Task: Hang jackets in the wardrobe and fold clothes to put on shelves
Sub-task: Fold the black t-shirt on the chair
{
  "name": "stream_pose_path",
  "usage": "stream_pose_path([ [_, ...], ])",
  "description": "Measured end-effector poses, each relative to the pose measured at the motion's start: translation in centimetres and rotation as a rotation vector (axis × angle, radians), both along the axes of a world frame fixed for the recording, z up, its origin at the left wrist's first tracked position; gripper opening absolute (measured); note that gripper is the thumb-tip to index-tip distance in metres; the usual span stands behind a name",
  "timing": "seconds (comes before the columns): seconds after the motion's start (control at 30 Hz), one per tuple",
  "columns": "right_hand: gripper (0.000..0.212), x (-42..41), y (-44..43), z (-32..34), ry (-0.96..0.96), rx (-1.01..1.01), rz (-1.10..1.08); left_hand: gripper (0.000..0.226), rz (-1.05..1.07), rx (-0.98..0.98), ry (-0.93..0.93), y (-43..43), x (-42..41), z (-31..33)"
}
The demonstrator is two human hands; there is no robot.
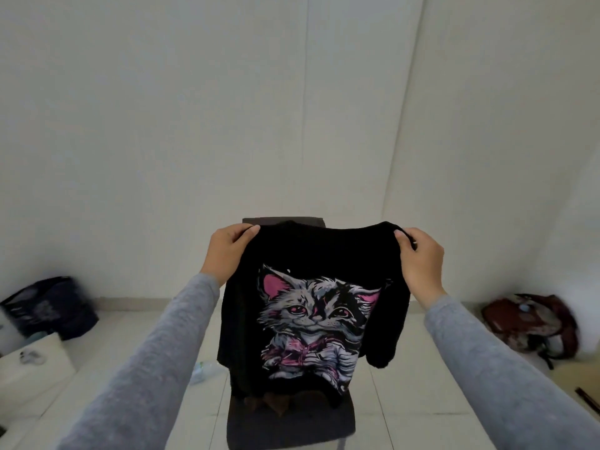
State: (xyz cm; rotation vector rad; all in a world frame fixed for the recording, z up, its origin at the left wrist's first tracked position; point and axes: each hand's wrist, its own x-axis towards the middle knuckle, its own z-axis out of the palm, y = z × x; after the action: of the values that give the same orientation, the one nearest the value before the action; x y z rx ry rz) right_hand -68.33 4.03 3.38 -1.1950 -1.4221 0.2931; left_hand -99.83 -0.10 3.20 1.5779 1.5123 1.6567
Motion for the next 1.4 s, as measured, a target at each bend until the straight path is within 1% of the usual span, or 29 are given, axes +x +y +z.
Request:
stream_pose_path([
  [0.1, 0.022, 1.0, -3.5, -0.9, -0.002, -0.016, -0.006, 0.015, 0.049, 0.026, 0.032, -3.7, 1.1, -1.2],
  [0.2, 0.020, 1.3, -6.6, -0.4, -0.015, -0.017, -0.005, 0.013, 0.102, 0.060, 0.086, -6.8, 1.6, -1.3],
  [0.3, 0.023, 1.4, -8.8, -0.3, -0.083, -0.004, -0.012, 0.011, 0.171, 0.091, 0.142, -9.3, 1.9, -1.7],
  [0.4, 0.024, 1.5, -10.3, -1.5, -0.189, -0.041, 0.004, 0.015, 0.241, 0.071, 0.202, -10.8, 1.8, -3.2],
  [0.47, 0.024, 1.5, -10.7, -2.8, -0.275, -0.086, 0.048, 0.017, 0.284, 0.009, 0.244, -11.4, 1.4, -4.8],
  [0.57, 0.021, 1.3, -11.0, -4.9, -0.333, -0.167, 0.127, 0.017, 0.294, -0.124, 0.282, -11.8, 0.7, -7.1],
  [0.73, 0.022, 0.4, -11.1, -8.6, -0.348, -0.306, 0.179, 0.017, 0.217, -0.369, 0.294, -11.8, -0.2, -10.5],
  [0.83, 0.020, 0.6, -10.7, -10.8, -0.381, -0.357, 0.180, 0.018, 0.126, -0.409, 0.328, -11.7, -0.8, -12.1],
  [0.93, 0.017, 1.0, -9.5, -12.9, -0.431, -0.432, 0.184, 0.020, 0.074, -0.427, 0.394, -11.1, -1.6, -13.7],
  [1.03, 0.015, 0.7, -7.3, -15.2, -0.514, -0.526, 0.181, 0.017, 0.094, -0.458, 0.416, -9.5, -2.4, -15.8],
  [1.17, 0.014, -1.1, -3.7, -17.8, -0.553, -0.597, 0.085, 0.017, 0.147, -0.489, 0.425, -5.8, -3.3, -18.6],
  [1.3, 0.016, -3.3, 0.5, -20.3, -0.612, -0.656, 0.005, 0.020, 0.168, -0.560, 0.389, -1.1, -4.6, -21.4],
  [1.4, 0.017, -4.7, 3.6, -22.2, -0.763, -0.689, -0.030, 0.019, 0.166, -0.615, 0.381, 2.2, -5.9, -23.3],
])
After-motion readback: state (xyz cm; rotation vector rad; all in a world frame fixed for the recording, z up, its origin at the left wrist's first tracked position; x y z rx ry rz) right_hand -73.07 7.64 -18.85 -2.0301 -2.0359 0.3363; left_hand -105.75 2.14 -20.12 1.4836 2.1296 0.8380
